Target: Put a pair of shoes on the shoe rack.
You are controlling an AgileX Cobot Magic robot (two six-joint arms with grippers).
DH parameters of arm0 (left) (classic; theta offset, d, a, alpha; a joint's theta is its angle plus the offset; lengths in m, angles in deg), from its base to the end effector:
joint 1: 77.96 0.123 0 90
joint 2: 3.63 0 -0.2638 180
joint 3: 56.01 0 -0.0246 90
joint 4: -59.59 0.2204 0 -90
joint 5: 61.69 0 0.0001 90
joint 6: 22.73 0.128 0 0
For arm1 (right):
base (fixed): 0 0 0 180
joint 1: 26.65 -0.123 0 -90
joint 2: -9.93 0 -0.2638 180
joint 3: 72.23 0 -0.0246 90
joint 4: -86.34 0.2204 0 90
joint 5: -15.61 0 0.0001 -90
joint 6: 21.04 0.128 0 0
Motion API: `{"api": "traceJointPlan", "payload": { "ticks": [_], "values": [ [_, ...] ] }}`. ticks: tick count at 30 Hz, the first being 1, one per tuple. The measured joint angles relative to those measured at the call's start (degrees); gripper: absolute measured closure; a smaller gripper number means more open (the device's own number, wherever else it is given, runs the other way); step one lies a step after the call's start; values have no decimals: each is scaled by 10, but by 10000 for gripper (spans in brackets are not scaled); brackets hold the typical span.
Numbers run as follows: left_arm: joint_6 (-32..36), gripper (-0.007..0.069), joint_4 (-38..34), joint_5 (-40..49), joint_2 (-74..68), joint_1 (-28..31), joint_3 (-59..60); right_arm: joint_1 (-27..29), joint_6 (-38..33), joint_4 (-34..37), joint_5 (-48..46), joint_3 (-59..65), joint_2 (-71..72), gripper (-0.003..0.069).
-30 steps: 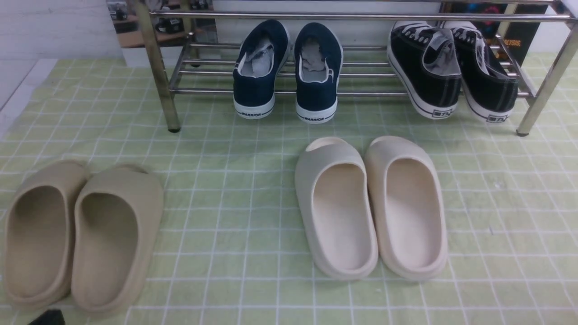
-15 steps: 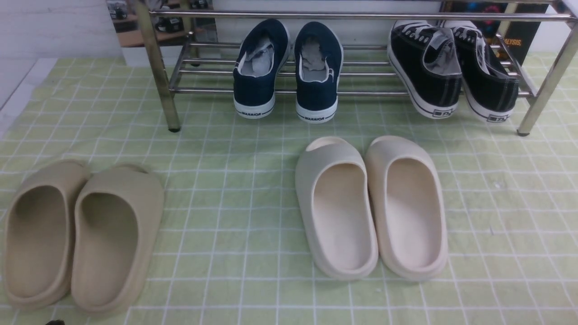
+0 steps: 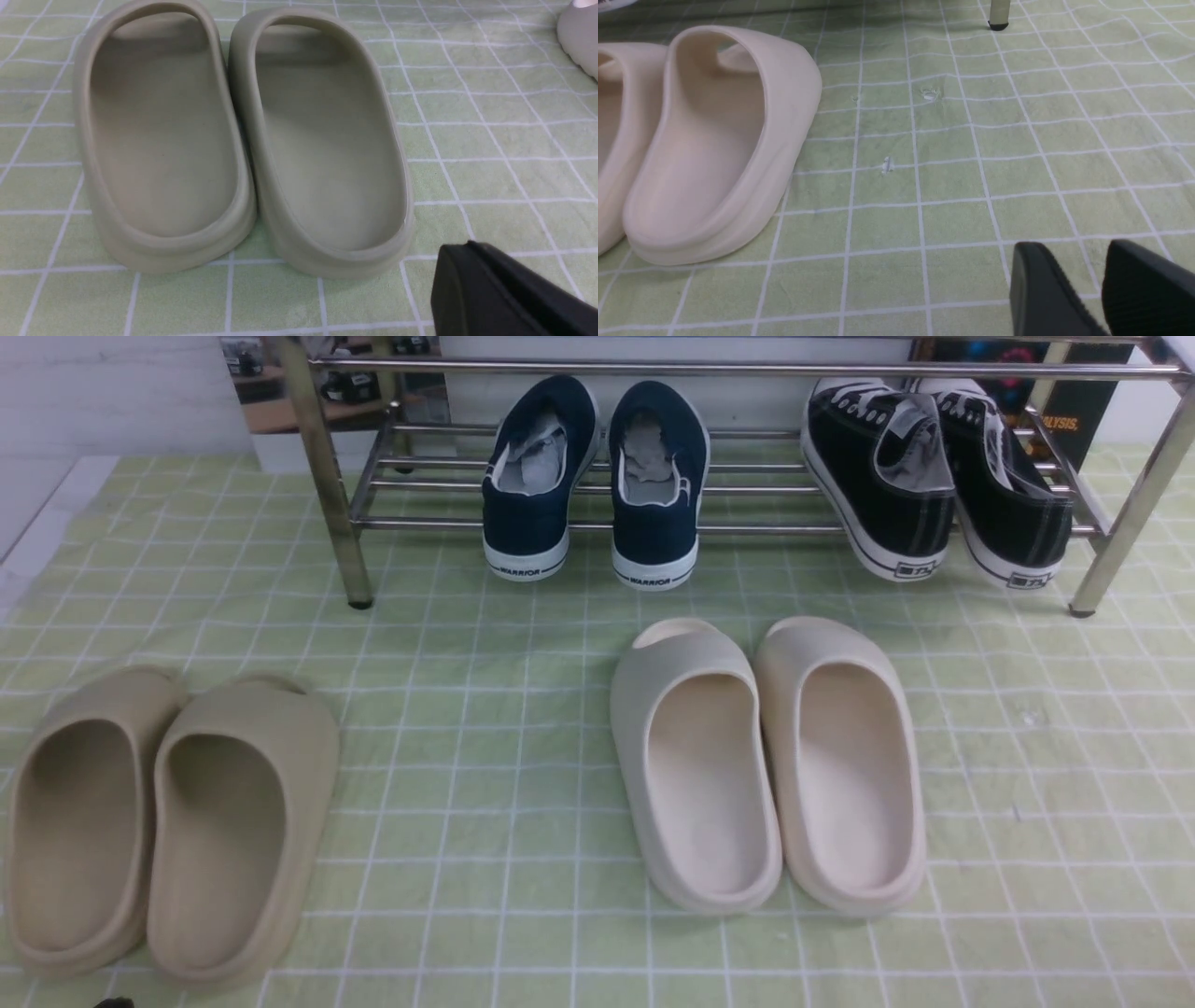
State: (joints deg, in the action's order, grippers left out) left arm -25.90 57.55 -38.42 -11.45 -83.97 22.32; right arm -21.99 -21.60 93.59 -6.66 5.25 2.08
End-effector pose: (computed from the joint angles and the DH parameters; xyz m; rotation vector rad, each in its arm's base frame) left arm 0.0770 -0.0099 0.1556 0.0256 1.9119 -0.1438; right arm 0.0785 -0.0002 0.1631 0.1439 1.8698 0.0628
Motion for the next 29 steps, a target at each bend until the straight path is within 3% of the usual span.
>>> {"api": "traceJointPlan", "payload": {
  "ticks": [29],
  "values": [
    [0,608,0,0,0,0,0,0,0,0,0,0,0,419]
  ]
}}
